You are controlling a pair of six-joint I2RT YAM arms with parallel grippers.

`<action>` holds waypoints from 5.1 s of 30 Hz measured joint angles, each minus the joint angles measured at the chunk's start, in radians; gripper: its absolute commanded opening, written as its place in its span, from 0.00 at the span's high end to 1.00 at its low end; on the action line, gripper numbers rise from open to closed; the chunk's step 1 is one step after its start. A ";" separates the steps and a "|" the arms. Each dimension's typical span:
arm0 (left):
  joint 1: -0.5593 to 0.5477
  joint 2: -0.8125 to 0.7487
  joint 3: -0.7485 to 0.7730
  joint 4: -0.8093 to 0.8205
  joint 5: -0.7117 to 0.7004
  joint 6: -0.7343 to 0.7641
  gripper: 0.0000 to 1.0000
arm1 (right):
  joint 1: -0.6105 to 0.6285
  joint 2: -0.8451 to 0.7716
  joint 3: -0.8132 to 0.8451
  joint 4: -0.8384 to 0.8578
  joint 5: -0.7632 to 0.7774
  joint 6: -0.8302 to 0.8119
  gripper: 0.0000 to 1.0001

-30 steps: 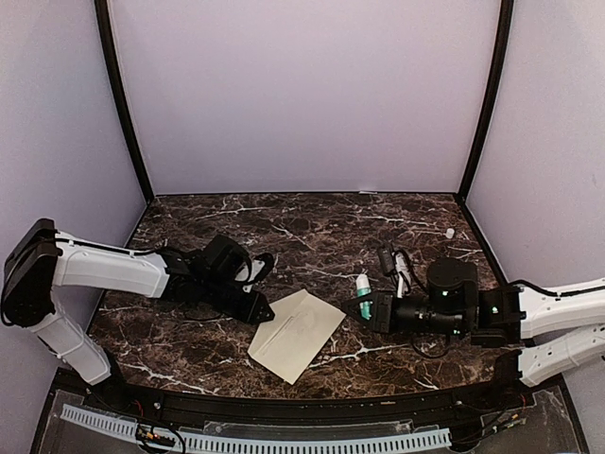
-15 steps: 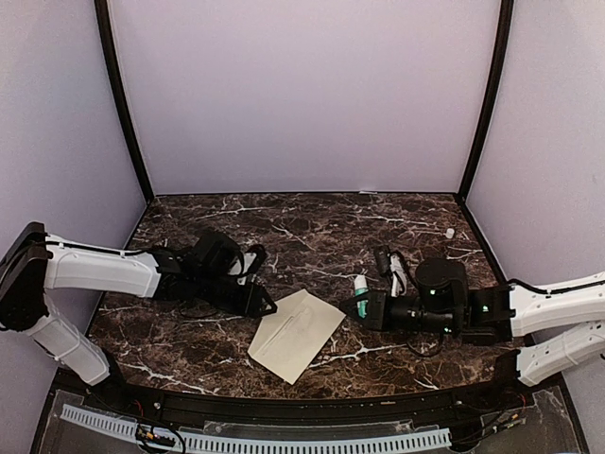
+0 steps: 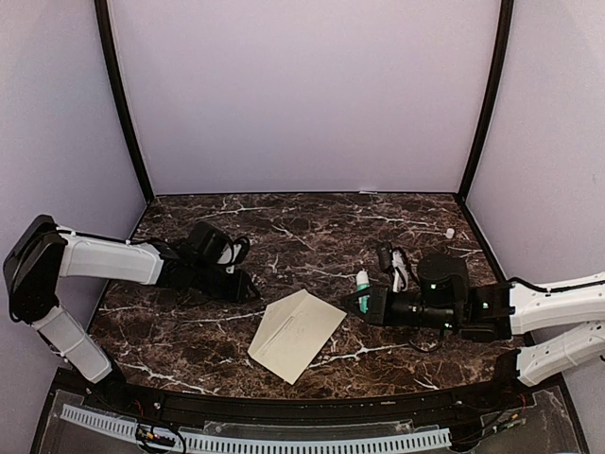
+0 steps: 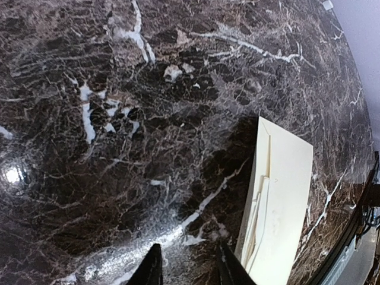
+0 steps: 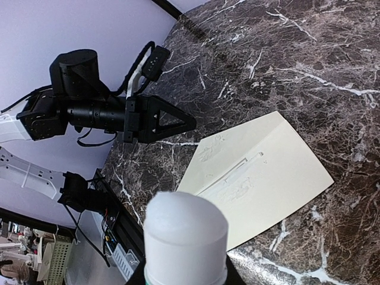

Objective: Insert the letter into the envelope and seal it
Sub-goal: Seal the envelope flap on the envelope.

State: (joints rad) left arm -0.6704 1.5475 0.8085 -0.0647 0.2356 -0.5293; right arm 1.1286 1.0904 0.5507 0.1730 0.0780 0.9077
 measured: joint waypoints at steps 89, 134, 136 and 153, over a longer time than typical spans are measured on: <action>-0.220 0.237 0.020 0.208 0.146 0.017 0.96 | -0.030 0.657 0.214 0.282 -0.107 0.021 1.00; -0.254 0.048 -0.208 0.230 0.166 -0.014 0.97 | 0.022 0.806 0.298 0.243 -0.194 0.056 1.00; -0.254 0.048 -0.208 0.230 0.166 -0.014 0.97 | 0.037 0.813 0.309 0.241 -0.195 0.057 1.00; -0.256 0.045 -0.208 0.225 0.161 -0.014 0.98 | -0.022 0.811 0.320 0.207 -0.174 0.062 1.00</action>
State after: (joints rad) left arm -0.9260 1.5929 0.6006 0.1604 0.3969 -0.5430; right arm 1.1069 1.9015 0.8703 0.3798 -0.0963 0.9699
